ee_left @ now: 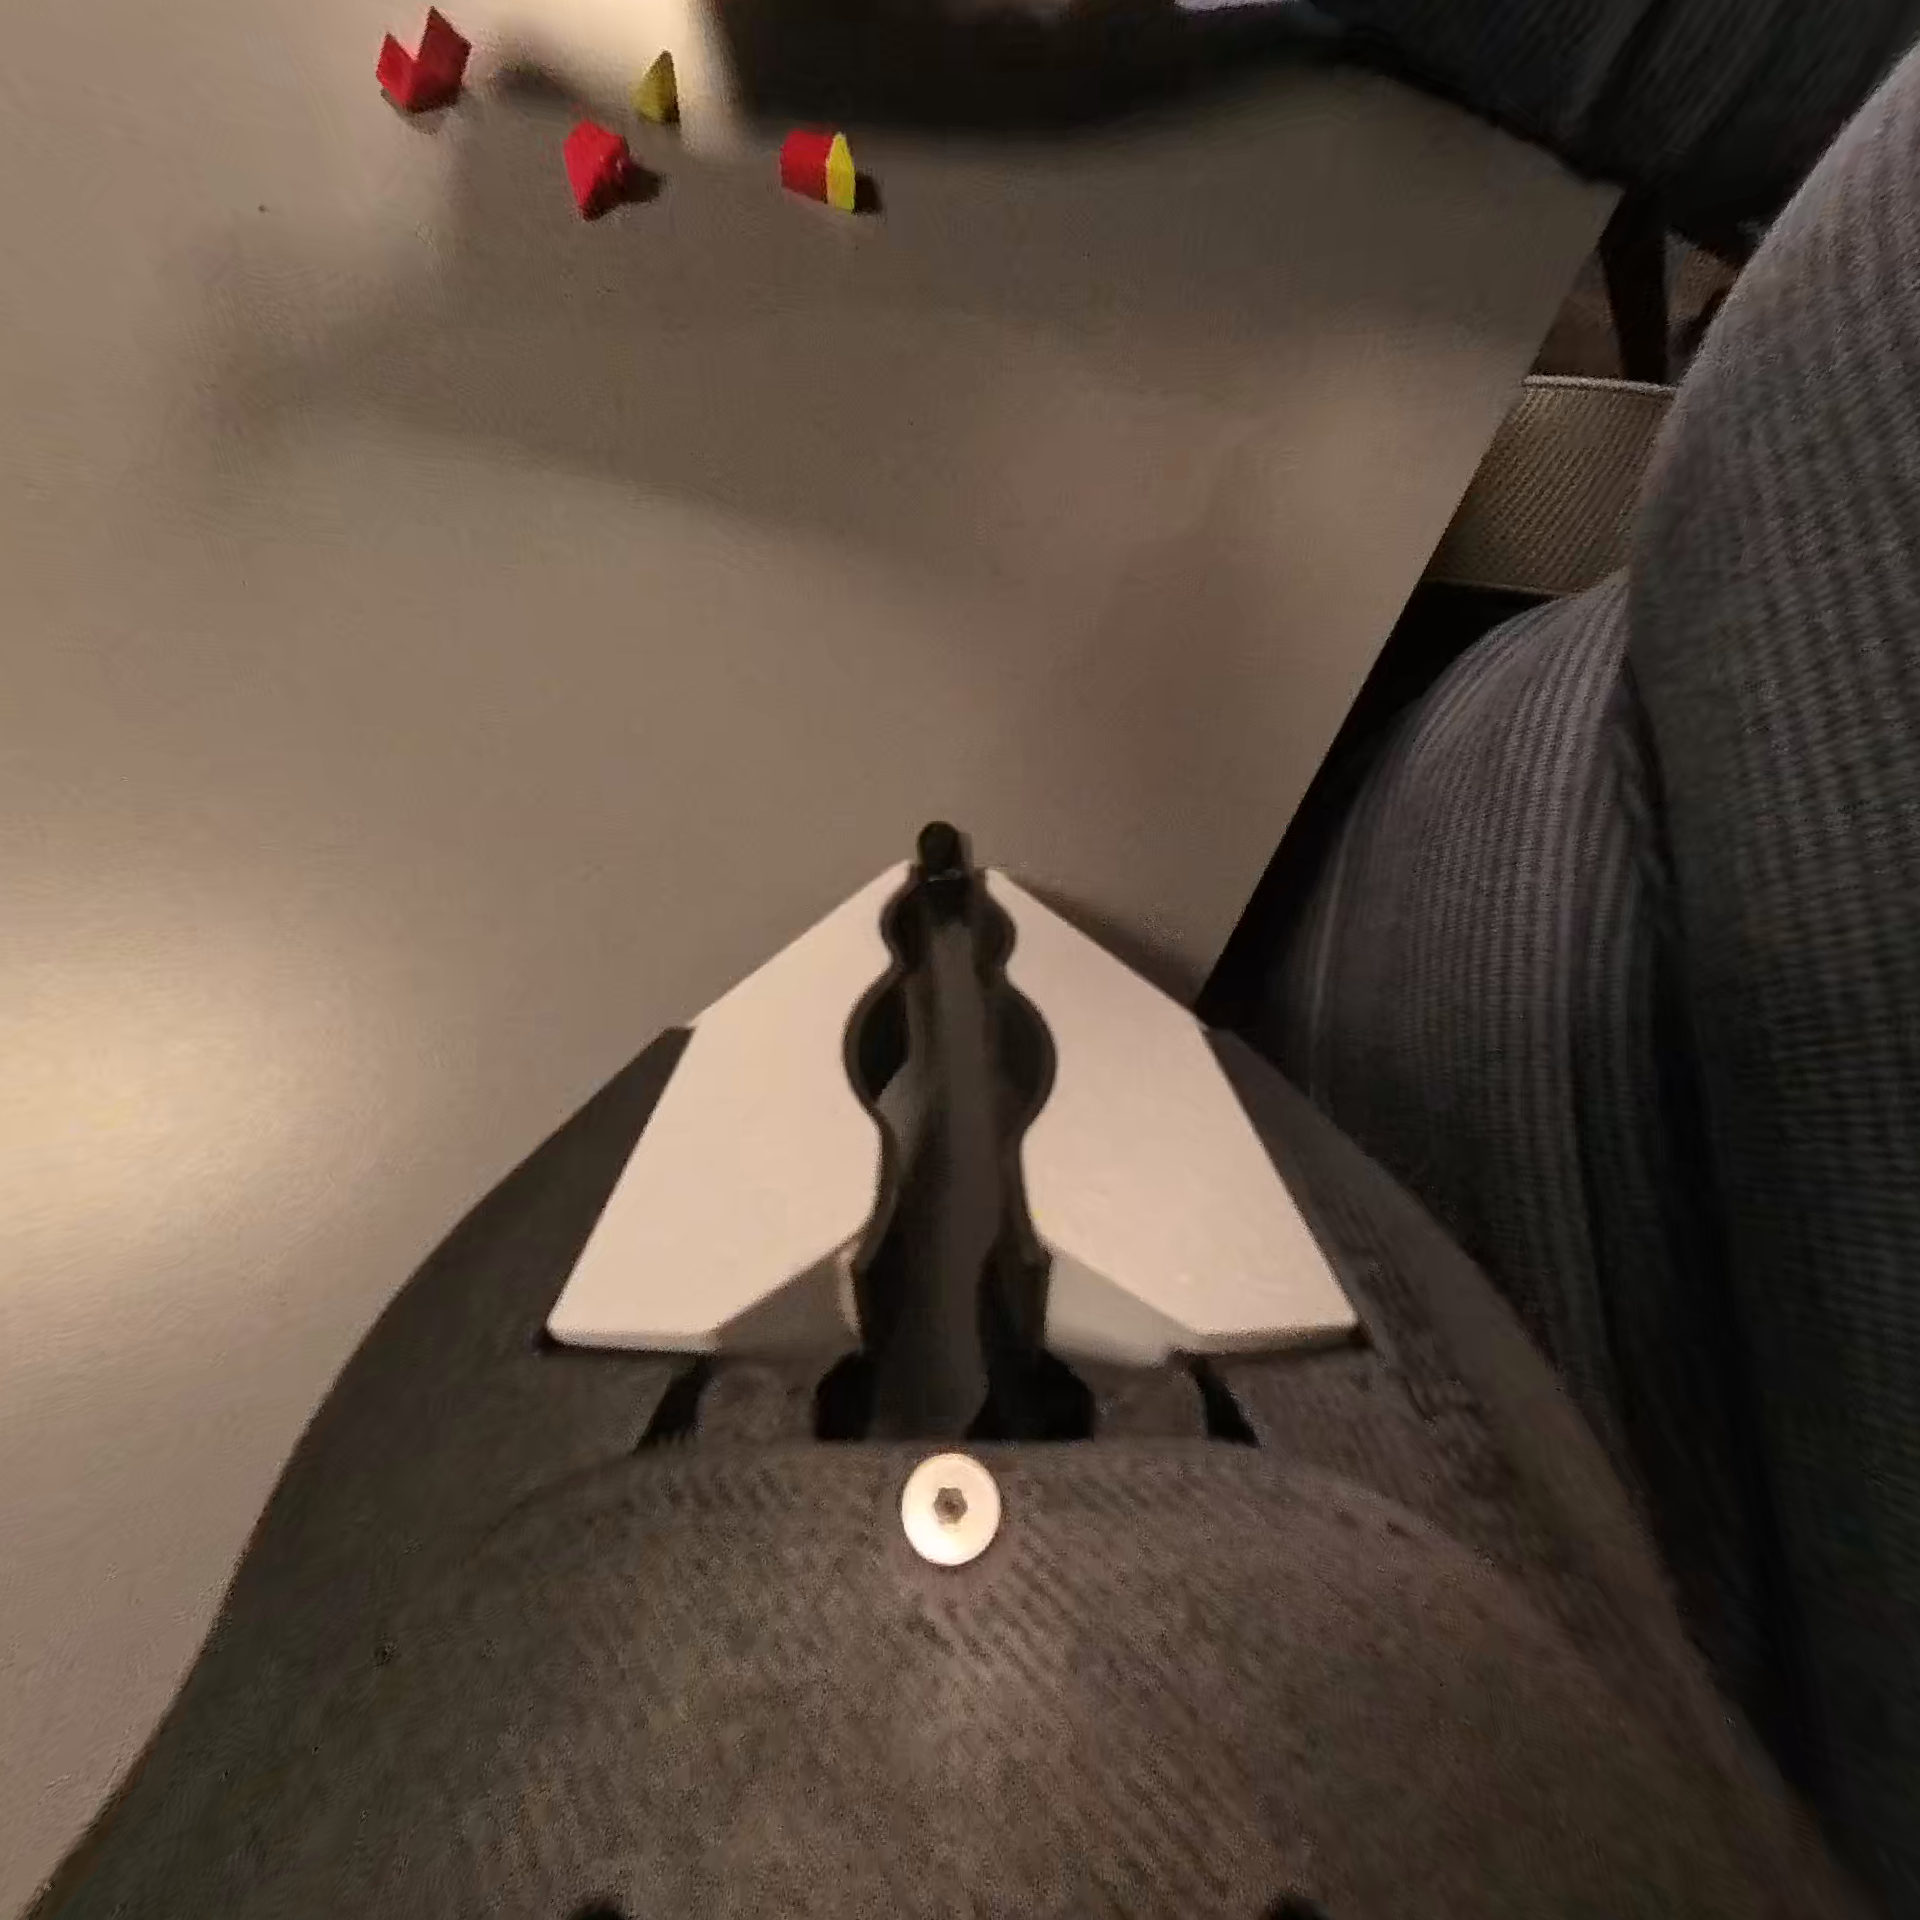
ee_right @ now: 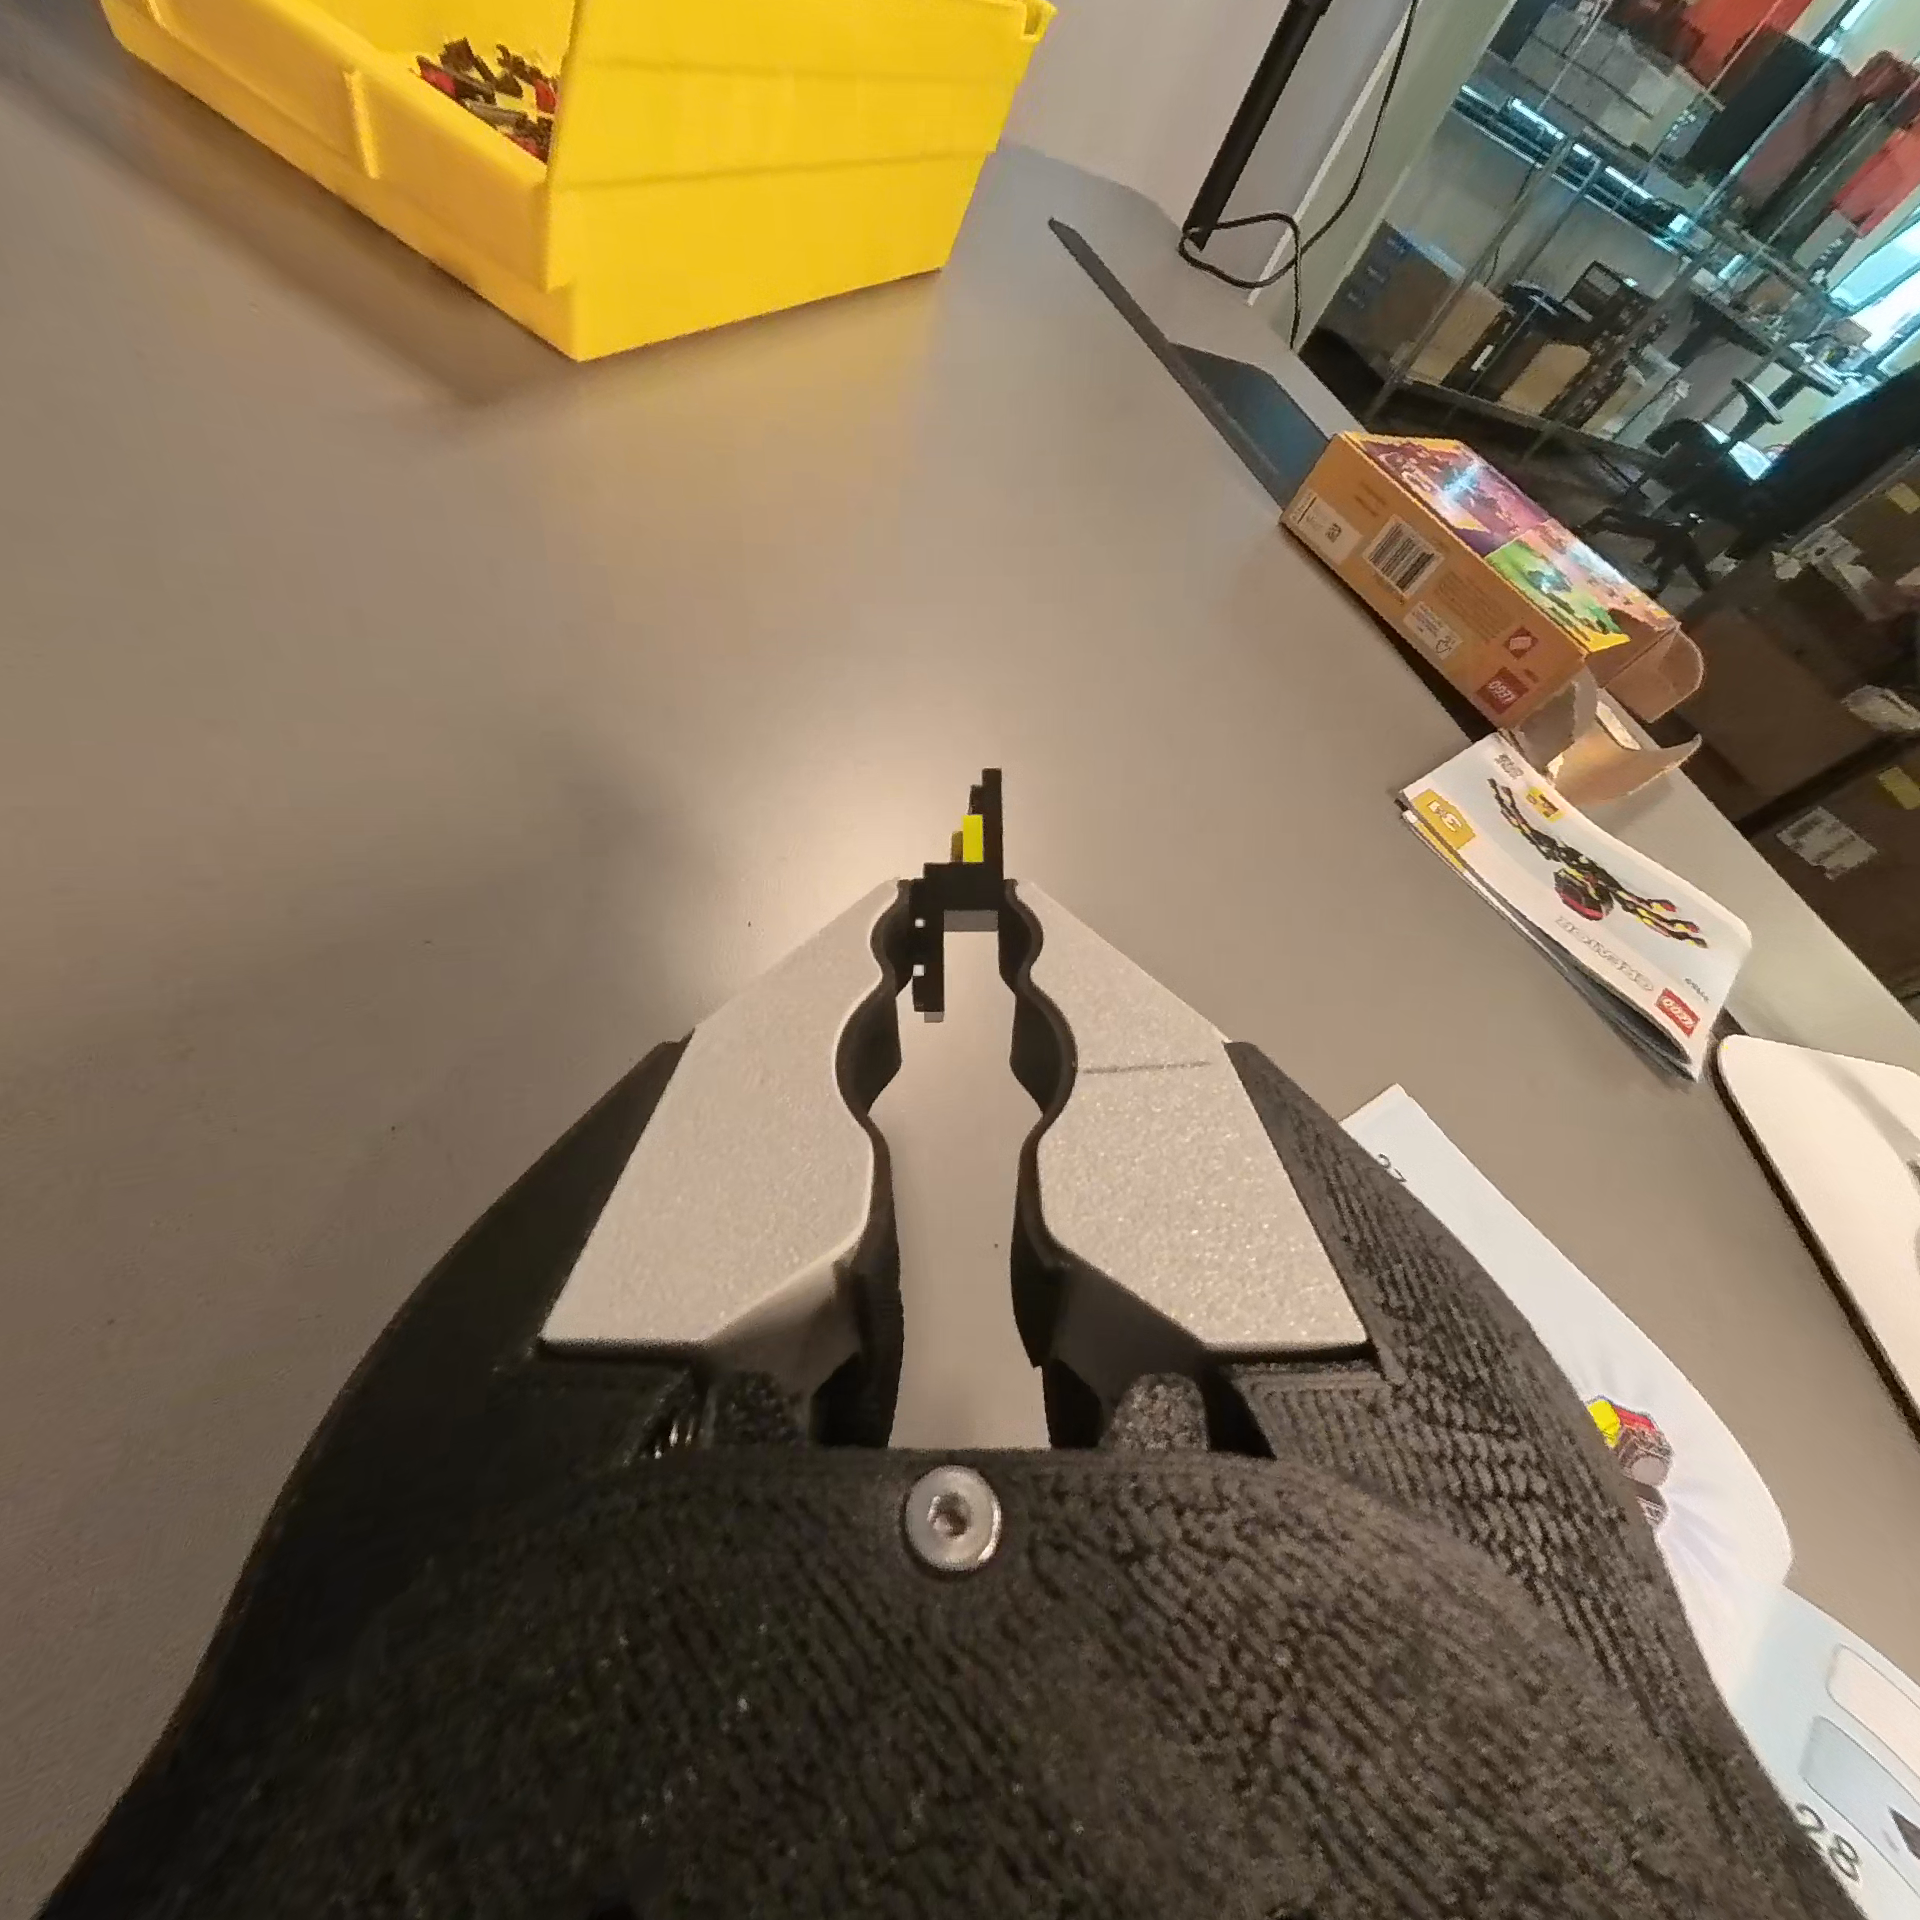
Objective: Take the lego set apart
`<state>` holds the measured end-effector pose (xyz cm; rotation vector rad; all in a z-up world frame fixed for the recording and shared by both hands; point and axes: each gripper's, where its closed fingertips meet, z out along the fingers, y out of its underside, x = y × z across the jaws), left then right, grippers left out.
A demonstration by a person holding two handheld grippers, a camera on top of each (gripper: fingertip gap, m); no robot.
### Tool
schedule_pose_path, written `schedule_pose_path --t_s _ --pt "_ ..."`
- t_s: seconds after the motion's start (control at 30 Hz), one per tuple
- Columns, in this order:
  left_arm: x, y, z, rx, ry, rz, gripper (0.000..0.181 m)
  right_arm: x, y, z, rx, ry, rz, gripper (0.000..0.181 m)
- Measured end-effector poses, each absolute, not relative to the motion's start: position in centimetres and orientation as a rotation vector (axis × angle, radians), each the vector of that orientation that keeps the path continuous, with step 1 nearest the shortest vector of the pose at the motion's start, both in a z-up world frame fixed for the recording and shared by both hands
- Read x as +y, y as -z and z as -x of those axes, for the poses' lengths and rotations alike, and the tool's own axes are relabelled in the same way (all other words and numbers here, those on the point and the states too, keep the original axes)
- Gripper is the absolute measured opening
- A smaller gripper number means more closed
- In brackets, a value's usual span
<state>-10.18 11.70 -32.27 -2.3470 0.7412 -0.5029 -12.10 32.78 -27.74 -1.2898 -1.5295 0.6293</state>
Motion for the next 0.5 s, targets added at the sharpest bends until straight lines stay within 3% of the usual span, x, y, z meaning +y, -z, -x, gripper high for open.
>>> schedule_pose_path --t_s 0.17,0.3,0.43,0.5 --pt "14.7 29.6 14.5 0.669 0.222 2.253 0.006 32.4 27.6 12.2 -1.537 -0.637 1.257 0.013" --pt "18.3 20.9 28.6 0.116 -0.16 2.048 0.006 32.0 27.0 12.5 -1.521 -0.655 1.222 0.013" --pt "18.4 21.9 38.6 -0.264 -0.196 2.218 0.007 31.4 27.0 12.7 -1.534 -0.659 1.197 0.013" --pt "18.5 24.1 40.9 -0.359 -0.175 2.342 0.033 31.1 27.0 12.8 -1.54 -0.663 1.19 0.013"
